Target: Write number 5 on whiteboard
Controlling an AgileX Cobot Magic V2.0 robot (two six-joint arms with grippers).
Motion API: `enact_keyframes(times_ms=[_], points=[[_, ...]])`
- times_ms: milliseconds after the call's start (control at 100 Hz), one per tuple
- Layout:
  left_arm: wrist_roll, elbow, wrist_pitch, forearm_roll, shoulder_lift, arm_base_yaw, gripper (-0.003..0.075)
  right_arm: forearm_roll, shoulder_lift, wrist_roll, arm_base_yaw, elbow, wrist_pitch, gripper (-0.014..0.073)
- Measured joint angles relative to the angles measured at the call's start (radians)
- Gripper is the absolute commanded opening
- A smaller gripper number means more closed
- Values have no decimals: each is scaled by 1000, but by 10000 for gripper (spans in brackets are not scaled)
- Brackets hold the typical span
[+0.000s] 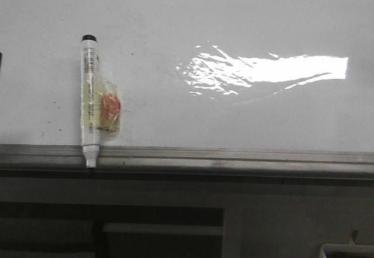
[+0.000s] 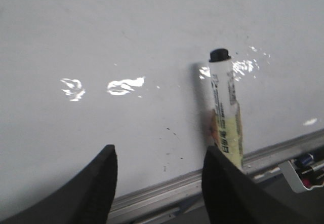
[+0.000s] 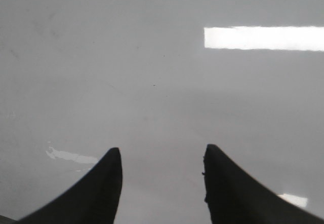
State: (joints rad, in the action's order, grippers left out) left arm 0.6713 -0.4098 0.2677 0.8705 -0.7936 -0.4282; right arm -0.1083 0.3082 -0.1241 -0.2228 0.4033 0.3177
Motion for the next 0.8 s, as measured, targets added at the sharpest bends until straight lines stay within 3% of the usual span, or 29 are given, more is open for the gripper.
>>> enact_keyframes(times_ms=[330,800], points=[[4,-54,-41,155,-179,-131,355,6,7,0,0,0,0,335],[4,-56,17,296,-285,-143,355,6,7,2,0,0,0,335]])
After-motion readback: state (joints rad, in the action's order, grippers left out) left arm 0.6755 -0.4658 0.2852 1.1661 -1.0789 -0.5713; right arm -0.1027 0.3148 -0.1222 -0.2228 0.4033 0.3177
